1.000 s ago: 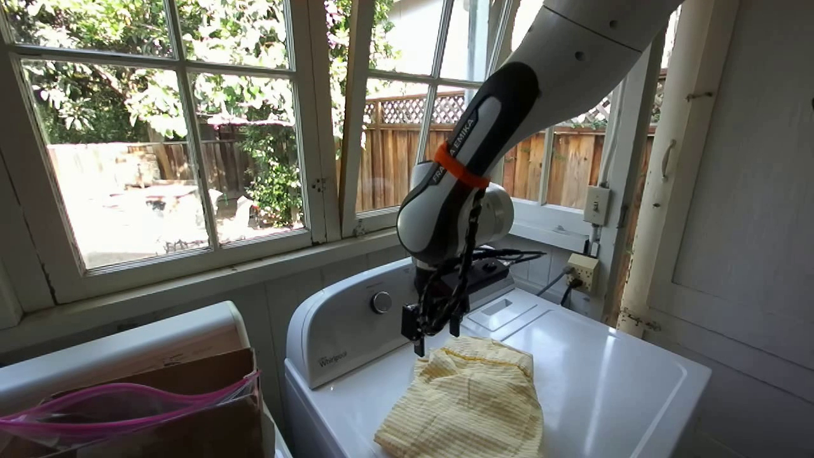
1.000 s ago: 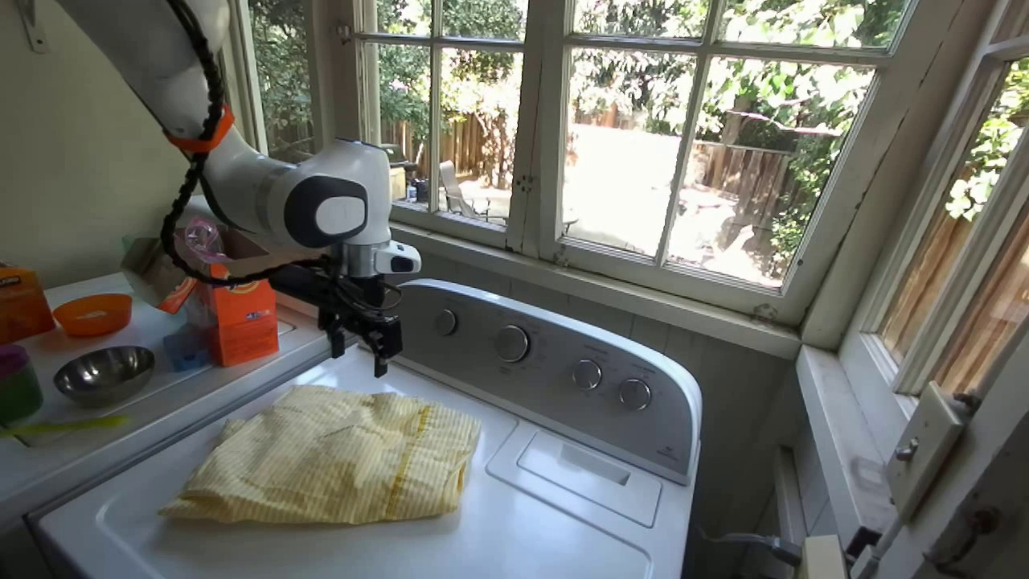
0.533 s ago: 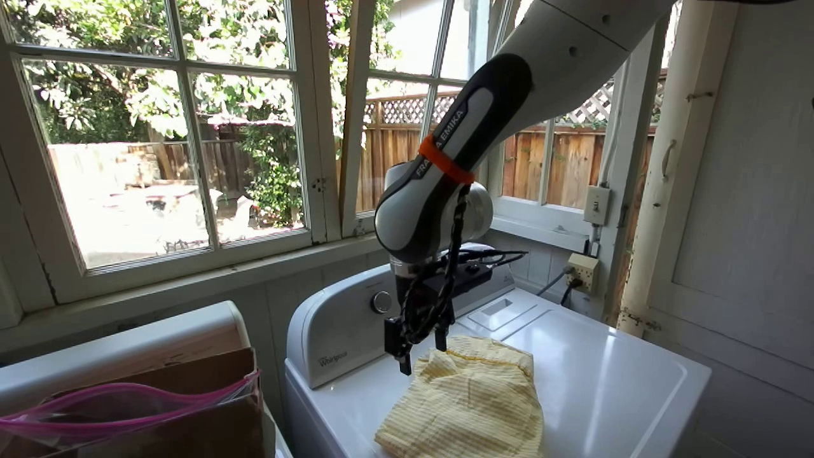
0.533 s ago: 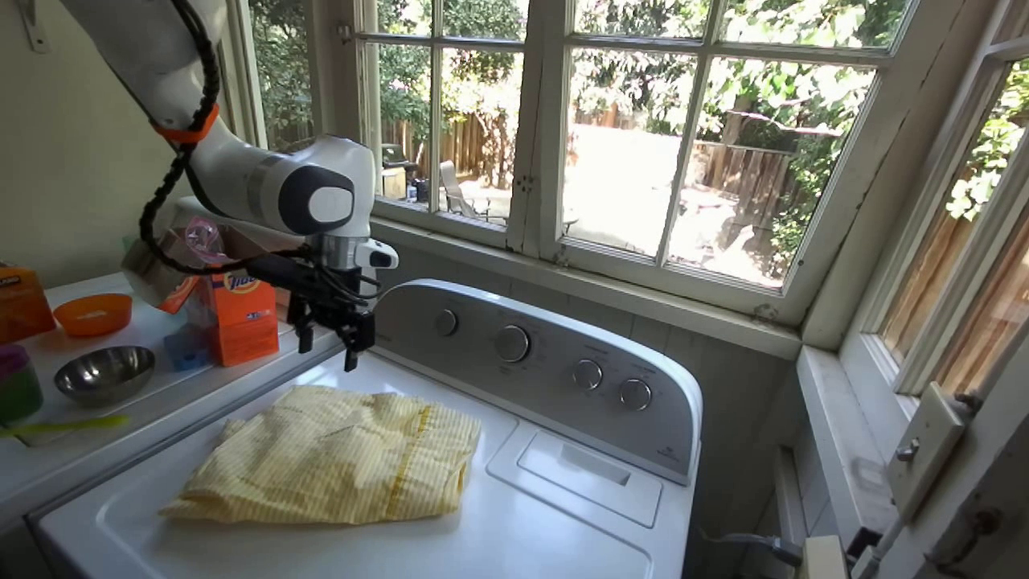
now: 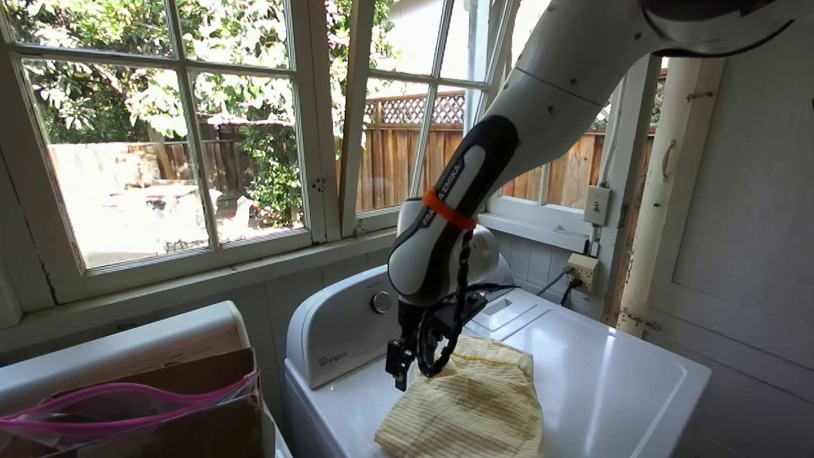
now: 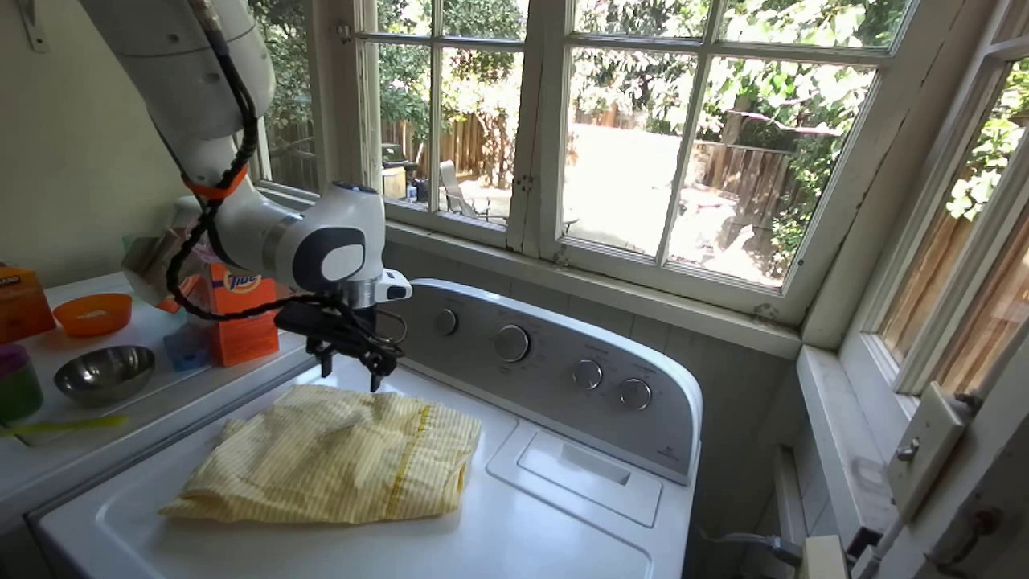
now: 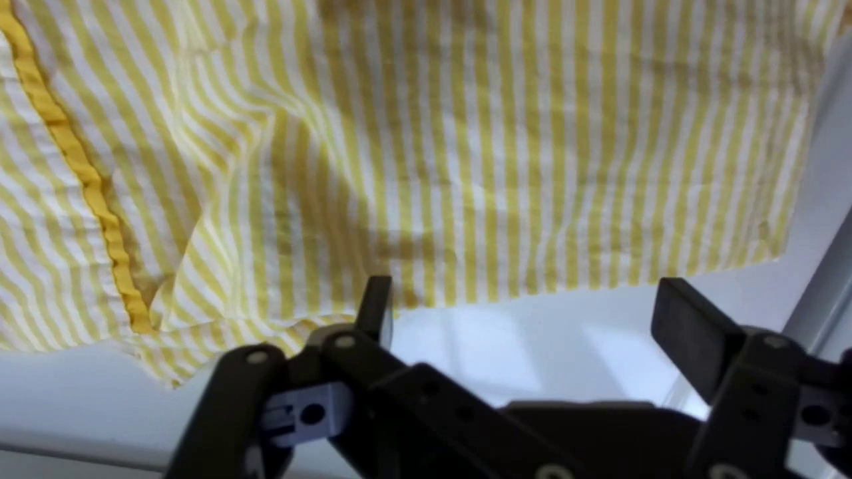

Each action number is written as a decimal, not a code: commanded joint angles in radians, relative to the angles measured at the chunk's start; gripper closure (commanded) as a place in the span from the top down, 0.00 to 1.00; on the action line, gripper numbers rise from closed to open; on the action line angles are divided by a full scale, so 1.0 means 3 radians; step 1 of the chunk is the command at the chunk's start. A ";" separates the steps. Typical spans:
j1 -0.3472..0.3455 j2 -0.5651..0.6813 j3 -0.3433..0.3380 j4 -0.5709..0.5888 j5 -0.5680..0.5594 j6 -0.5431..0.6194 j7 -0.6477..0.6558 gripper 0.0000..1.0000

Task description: Unfold the yellow towel.

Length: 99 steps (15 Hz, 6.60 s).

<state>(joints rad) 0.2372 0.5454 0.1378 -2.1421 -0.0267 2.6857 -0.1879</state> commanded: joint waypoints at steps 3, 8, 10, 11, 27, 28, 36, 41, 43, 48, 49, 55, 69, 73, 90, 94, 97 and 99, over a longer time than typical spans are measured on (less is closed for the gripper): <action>-0.0222 0.0348 0.0189 0.0160 -0.0139 0.0140 -0.0386 0.72; -0.0261 0.0430 0.0224 0.0223 -0.0215 0.0136 -0.0507 0.33; -0.0284 0.0436 0.0245 0.0230 -0.0226 0.0129 -0.0547 0.19; -0.0300 0.0433 0.0261 0.0228 -0.0220 0.0113 -0.0573 0.11; -0.1383 -0.0132 0.1272 0.0240 0.0476 -0.0091 -0.1614 0.00; -0.1461 -0.0164 0.1348 0.0309 0.0557 -0.0154 -0.1798 0.00; -0.1517 -0.0778 0.1285 0.0324 0.1081 -0.1262 -0.3515 0.00; -0.1230 -0.1489 0.0691 -0.0339 0.1028 -0.1120 -0.3453 0.00; -0.1088 -0.1781 0.0446 -0.0585 0.0843 -0.1082 -0.3170 0.00; -0.0832 -0.2243 0.0104 -0.0879 0.0073 -0.1615 -0.2264 0.00; -0.0791 -0.2256 0.0079 -0.0896 0.0000 -0.1796 -0.2142 0.00; -0.0601 -0.2206 -0.0004 -0.1021 0.0044 -0.2674 -0.1467 0.00; -0.0553 -0.1736 -0.0098 -0.1241 -0.0121 -0.0962 -0.0190 0.62; -0.0448 -0.1338 0.0009 -0.1079 0.0191 0.0000 -0.0307 0.93; 0.0668 -0.0279 -0.0570 -0.0032 -0.1169 -0.1181 0.2697 0.95; 0.0784 -0.0058 -0.0702 0.0102 -0.1759 -0.1051 0.3091 0.98; 0.0752 0.0077 -0.0683 0.0198 -0.1917 -0.1005 0.3243 0.72; 0.0724 0.0132 -0.0661 0.0239 -0.1933 -0.0985 0.3276 0.65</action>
<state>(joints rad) 0.4538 0.5390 -0.0604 -2.1044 -0.5716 2.3667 0.7474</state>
